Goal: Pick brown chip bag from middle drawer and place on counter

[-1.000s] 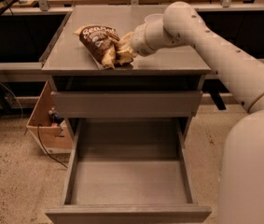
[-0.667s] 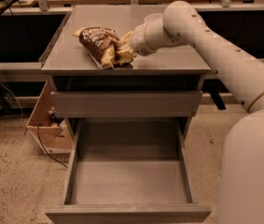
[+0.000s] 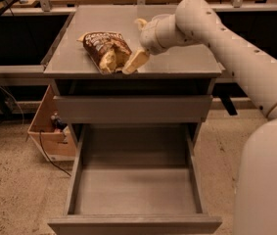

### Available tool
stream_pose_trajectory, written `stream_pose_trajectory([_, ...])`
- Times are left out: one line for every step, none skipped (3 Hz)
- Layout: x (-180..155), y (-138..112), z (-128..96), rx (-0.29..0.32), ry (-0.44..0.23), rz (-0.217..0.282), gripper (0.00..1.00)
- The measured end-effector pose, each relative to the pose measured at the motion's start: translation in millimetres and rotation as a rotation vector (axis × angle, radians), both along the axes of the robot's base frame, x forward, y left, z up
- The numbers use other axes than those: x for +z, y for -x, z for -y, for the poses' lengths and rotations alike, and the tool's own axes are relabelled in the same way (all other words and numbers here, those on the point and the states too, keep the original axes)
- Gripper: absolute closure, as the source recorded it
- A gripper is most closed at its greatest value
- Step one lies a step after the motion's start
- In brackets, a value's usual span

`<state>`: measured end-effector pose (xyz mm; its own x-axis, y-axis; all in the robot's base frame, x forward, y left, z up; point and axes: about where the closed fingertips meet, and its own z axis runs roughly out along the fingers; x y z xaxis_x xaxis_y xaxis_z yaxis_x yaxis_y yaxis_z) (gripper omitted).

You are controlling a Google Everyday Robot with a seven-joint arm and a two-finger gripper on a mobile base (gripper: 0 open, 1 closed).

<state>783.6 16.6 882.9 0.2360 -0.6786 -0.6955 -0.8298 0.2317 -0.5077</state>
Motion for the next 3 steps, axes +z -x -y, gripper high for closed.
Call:
stream_pose_trajectory([32.0,6.3,24.6,-0.058,-0.032,0.056,0.0])
stream_pose_trajectory([65.3,18.9,64.6,-0.129,-0.07,0.118,0.0])
stream_pose_trajectory([97.6,42.0,121.7,-0.225,-0.134,0.201,0.0])
